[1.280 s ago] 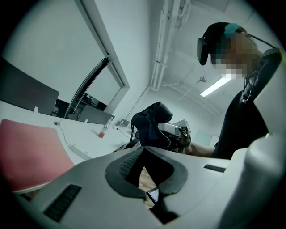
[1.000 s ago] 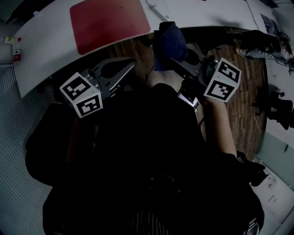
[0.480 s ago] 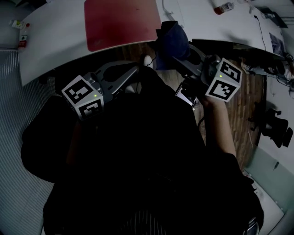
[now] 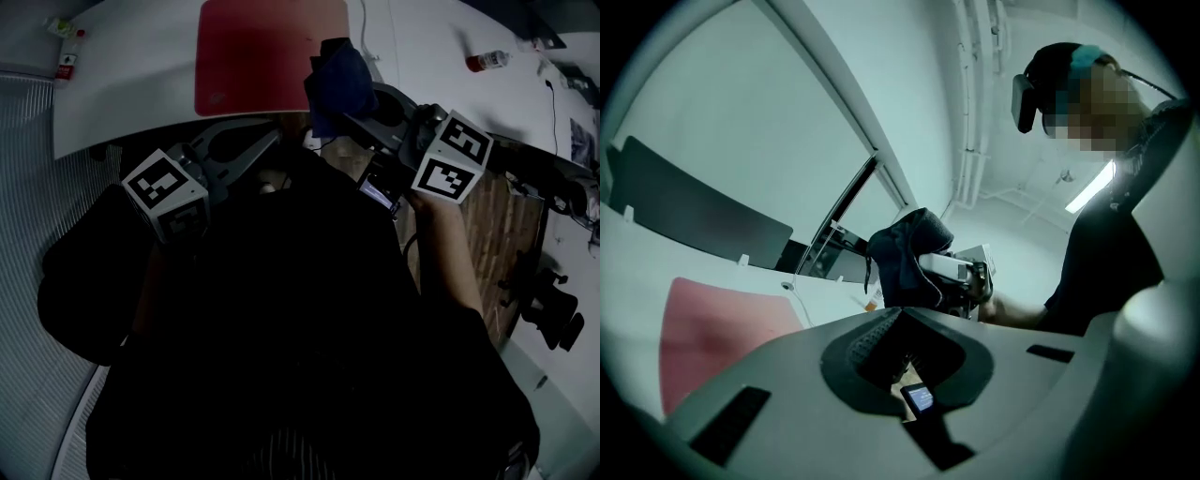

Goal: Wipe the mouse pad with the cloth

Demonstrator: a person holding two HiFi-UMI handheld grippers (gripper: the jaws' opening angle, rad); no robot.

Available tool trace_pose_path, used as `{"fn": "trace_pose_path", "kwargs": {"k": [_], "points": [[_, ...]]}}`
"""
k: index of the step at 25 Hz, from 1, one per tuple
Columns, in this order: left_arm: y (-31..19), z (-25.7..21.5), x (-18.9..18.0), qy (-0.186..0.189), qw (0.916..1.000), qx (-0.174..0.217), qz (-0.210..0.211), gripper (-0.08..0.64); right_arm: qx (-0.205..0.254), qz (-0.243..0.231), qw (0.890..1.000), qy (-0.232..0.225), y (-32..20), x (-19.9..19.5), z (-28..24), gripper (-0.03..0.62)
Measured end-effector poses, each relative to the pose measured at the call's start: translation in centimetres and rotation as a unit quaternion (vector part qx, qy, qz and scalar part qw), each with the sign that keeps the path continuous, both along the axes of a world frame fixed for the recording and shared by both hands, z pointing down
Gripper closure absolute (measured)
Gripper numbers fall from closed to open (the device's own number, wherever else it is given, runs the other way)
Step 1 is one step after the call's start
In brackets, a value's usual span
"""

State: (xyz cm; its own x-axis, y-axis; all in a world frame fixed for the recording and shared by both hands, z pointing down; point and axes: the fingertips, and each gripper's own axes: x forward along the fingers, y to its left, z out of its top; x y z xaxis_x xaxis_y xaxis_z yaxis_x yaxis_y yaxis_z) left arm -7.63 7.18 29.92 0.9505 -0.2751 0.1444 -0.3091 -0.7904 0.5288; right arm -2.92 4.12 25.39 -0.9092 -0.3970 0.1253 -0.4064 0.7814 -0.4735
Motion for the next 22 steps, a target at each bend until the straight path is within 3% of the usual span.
{"fn": "trace_pose_path", "kwargs": {"k": [12,22], "points": [[-10.3,0.5,4.5,-0.024,0.9985,-0.013,-0.047,0.555,-0.014,-0.040,0.998,-0.038,-10.8,4.9,0.6,0.522],[-16.9,2.3,9.1,-0.069,0.9928,-0.060,-0.077,0.555,-0.051,-0.051,0.995,-0.065,-18.6,10.9,2.6,0.522]]}}
